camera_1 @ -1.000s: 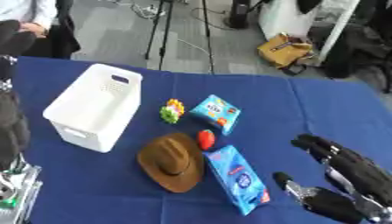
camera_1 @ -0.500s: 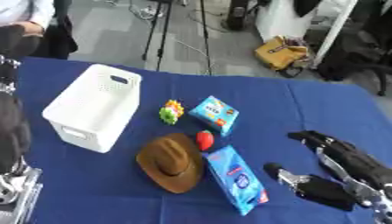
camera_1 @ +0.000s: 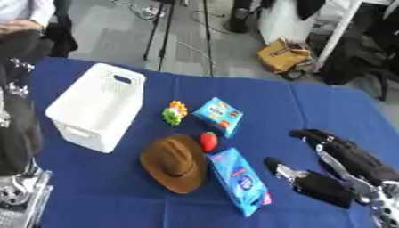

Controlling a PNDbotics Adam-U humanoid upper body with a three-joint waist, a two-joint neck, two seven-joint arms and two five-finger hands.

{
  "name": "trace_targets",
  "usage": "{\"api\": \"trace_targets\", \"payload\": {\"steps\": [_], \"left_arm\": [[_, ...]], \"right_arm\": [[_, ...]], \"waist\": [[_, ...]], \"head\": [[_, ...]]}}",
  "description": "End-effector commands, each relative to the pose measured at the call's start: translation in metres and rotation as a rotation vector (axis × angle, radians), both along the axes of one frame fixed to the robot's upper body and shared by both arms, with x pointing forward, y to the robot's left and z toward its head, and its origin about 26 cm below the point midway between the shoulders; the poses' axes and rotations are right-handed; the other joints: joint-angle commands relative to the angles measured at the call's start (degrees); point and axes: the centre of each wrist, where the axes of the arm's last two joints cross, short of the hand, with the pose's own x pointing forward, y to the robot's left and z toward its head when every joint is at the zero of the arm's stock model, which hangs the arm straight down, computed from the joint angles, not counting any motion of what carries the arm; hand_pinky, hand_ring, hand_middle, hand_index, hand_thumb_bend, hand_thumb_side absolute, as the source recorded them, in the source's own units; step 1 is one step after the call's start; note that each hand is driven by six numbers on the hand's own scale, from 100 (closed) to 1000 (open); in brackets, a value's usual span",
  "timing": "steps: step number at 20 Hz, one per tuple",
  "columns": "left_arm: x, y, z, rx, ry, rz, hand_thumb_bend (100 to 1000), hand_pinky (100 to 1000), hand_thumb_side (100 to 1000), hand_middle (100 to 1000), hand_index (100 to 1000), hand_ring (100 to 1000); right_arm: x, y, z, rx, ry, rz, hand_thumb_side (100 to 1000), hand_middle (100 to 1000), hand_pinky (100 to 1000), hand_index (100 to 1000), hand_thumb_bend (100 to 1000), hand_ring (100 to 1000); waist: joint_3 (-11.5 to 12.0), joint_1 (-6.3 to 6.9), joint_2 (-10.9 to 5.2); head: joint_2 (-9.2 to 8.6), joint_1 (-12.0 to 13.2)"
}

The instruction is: Pick up objects on the table and place them in the box.

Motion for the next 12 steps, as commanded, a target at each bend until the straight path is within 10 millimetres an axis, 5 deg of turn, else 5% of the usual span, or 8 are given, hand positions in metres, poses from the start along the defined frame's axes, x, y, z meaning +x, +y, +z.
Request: {"api": "trace_targets", "payload": {"steps": [1,12], "left_arm": [[-0.004,0.000,0.006,0.011,-0.024,-0.009,100,819,1000,729,742,737],[-0.003,-0.002,0.010,0.007,-0.033,-0.015,100,818,1000,727,741,737]], "right_arm": [[0.000,0.004,0.010,-0.017,-0.006,0.005,1000,945,921,1000,532,1000],[0.006,0.016,0.018,-0.055,0.017,-0.004,1000,942,923,1000,519,998]], "waist": [[-0.11,0.14,-1.17],[0.99,0.96,-1.01]], "head": [[0.66,0.67],[0.68,1.99]]}}
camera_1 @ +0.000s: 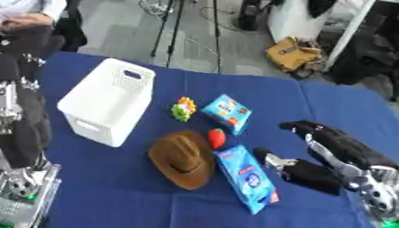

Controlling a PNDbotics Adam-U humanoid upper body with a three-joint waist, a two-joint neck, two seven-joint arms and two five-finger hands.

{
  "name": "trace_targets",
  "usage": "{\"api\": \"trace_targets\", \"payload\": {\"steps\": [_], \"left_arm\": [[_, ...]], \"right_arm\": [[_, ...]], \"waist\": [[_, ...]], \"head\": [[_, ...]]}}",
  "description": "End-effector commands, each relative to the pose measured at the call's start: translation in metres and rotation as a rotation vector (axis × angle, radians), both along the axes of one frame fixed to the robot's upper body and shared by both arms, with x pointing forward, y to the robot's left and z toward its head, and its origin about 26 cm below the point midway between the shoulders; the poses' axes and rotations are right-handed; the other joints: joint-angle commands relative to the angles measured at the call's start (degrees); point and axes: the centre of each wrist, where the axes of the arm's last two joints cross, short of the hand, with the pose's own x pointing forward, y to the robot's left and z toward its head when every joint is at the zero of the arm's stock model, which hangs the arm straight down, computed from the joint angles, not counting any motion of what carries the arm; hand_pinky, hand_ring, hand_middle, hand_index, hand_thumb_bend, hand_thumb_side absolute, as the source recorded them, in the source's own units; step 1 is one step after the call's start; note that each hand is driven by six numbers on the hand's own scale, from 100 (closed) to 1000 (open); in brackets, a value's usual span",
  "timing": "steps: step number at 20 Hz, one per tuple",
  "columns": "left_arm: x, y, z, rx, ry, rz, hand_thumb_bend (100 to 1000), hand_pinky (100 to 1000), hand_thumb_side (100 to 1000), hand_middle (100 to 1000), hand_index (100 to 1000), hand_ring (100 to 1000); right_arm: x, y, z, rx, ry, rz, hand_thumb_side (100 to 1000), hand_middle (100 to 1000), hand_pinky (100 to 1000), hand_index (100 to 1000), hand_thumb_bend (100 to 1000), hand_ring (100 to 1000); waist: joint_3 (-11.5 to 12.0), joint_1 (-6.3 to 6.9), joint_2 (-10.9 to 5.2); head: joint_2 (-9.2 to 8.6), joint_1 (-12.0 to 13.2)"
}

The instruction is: Pick up objects on the table and place them in the box.

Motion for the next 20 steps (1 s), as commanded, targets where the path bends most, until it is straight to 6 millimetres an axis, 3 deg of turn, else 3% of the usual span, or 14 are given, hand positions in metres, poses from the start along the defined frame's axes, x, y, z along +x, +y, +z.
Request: {"api": "trace_targets", "payload": {"steps": [1,4,5,7,20], "left_arm": [[-0.003,-0.001,0.010,0.003,-0.034,-0.011,100,818,1000,727,741,737],[-0.003,-0.003,0.010,-0.003,-0.034,-0.014,100,818,1000,727,741,737],[-0.003,-0.003,0.010,-0.003,-0.034,-0.014,114,817,1000,727,741,737],[-0.003,-0.004,0.010,-0.005,-0.035,-0.016,100,817,1000,727,741,737],[-0.003,-0.007,0.011,-0.016,-0.031,-0.026,100,817,1000,727,740,736]], "right_arm": [[0.003,-0.001,0.004,-0.020,-0.018,-0.018,1000,946,923,1000,517,999],[0.007,0.001,0.003,-0.021,-0.016,-0.022,1000,947,924,1000,516,1000],[0.007,0.001,0.003,-0.022,-0.016,-0.022,1000,947,924,1000,555,1000],[0.009,0.003,0.004,-0.021,-0.022,-0.018,1000,949,926,1000,504,1000],[0.031,0.017,-0.011,-0.015,-0.027,-0.075,1000,954,928,1000,499,1000]], "waist": [[-0.05,0.55,-0.98],[-0.10,0.98,-0.97],[-0.11,1.03,-0.97],[-0.16,1.33,-1.06],[-0.35,2.24,-1.28]], "head": [[0.16,1.08],[-0.09,2.11],[-0.15,2.16],[-0.20,2.04],[0.40,-0.91]]}}
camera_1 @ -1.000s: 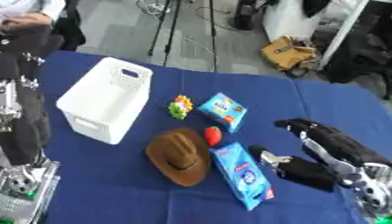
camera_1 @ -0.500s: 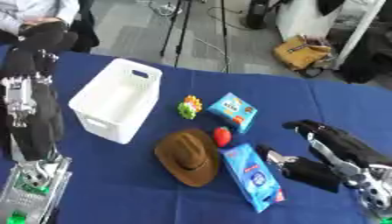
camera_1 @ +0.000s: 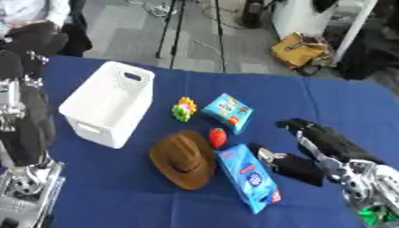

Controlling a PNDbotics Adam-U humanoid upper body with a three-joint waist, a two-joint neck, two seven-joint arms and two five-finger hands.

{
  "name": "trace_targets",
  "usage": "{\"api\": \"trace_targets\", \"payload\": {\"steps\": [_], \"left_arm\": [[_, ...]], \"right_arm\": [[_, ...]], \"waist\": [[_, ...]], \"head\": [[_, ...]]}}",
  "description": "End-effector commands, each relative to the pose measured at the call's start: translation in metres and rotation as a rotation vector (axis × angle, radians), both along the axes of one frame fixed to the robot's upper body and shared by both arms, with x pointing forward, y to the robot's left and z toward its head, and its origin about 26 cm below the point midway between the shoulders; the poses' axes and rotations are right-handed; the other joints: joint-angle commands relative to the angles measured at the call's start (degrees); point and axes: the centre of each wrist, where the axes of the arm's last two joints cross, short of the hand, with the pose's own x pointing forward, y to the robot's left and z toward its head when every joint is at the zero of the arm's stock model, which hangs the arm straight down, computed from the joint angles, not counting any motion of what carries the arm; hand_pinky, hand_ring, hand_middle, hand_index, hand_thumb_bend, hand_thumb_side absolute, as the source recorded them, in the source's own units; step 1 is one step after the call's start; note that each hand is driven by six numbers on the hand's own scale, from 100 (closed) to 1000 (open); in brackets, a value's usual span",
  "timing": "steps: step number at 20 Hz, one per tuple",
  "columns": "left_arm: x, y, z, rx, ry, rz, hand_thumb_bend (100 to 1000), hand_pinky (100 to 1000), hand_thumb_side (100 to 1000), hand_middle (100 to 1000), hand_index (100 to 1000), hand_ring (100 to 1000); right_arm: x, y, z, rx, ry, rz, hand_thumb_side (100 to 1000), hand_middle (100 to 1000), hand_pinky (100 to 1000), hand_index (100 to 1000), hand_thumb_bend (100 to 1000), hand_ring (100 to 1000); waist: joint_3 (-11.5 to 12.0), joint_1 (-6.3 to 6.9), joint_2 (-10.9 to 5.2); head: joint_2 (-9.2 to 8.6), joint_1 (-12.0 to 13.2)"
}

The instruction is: Pick up objects on the table and place them in the box.

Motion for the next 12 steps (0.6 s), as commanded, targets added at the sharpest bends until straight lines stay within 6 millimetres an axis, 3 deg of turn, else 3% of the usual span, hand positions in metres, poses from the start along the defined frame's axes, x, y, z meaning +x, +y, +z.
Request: {"api": "trace_targets", "payload": {"steps": [1,12], "left_arm": [[-0.004,-0.004,0.008,-0.008,-0.029,-0.019,100,817,1000,727,740,736],[-0.004,-0.003,0.005,-0.013,-0.020,-0.024,100,816,1000,727,739,736]], "right_arm": [[0.007,0.002,0.001,-0.003,-0.019,-0.023,1000,954,928,1000,499,1000],[0.021,0.023,-0.025,0.033,0.027,-0.039,1000,952,932,1000,486,1000]], "waist": [[-0.10,0.17,-1.31],[-0.44,-0.34,-1.61]], "head": [[0.45,-0.47],[0.63,-0.49]]}}
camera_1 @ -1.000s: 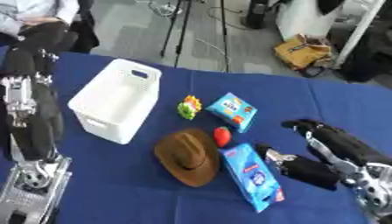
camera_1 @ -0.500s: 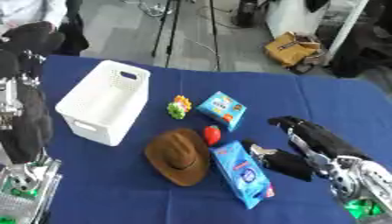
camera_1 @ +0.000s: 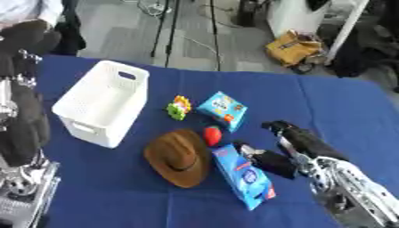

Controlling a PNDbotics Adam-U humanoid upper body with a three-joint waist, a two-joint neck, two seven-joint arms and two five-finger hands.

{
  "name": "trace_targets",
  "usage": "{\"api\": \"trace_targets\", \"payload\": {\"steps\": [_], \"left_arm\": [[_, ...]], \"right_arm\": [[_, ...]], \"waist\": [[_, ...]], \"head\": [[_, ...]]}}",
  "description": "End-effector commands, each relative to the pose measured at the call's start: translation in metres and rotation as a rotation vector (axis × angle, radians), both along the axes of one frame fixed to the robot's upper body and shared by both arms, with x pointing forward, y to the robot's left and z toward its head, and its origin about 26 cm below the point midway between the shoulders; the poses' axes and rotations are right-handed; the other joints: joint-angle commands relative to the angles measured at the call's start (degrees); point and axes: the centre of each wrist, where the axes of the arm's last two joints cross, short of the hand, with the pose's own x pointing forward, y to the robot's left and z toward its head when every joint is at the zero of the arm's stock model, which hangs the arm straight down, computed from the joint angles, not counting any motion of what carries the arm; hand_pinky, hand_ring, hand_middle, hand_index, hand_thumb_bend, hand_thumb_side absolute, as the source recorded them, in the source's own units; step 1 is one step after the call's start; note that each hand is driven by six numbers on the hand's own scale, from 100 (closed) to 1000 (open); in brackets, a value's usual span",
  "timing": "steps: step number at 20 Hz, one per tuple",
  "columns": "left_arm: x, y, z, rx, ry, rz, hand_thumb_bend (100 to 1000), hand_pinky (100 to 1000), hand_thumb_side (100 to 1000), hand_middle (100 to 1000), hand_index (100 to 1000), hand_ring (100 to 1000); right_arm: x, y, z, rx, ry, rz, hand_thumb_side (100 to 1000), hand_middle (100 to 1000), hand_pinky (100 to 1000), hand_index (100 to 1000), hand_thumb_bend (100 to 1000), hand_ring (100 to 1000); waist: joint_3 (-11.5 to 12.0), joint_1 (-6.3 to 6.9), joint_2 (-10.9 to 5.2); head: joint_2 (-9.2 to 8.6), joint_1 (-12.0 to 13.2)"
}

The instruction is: Pick up objects on the table and place them in the box.

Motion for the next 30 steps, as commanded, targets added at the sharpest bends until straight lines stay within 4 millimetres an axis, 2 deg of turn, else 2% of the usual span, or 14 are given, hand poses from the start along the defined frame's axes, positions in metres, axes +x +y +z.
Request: {"api": "trace_targets", "payload": {"steps": [1,7,21,30], "left_arm": [[-0.004,-0.002,0.005,-0.004,-0.023,-0.017,100,816,1000,727,739,736],[-0.004,-0.001,0.003,-0.005,-0.018,-0.015,100,815,1000,727,739,736],[-0.004,-0.003,0.003,-0.013,-0.012,-0.025,100,811,1000,729,737,735],[-0.004,-0.004,0.004,-0.016,-0.013,-0.035,100,810,1000,729,737,735]], "right_arm": [[0.004,0.005,-0.003,-0.008,-0.011,-0.002,1000,959,931,1000,486,1000],[0.007,0.016,-0.020,0.010,0.014,-0.001,1000,981,928,1000,465,1000],[0.015,0.023,-0.046,0.006,0.065,-0.008,971,1000,932,1000,440,1000],[0.021,0.022,-0.054,0.009,0.051,-0.013,966,981,924,1000,432,1000]], "waist": [[-0.21,-0.03,-1.33],[-0.48,-0.30,-1.57],[0.24,-0.27,-1.39],[0.98,-0.07,-1.13]], "head": [[0.23,0.13],[0.26,0.43],[-0.14,-0.31],[-0.32,-0.69]]}}
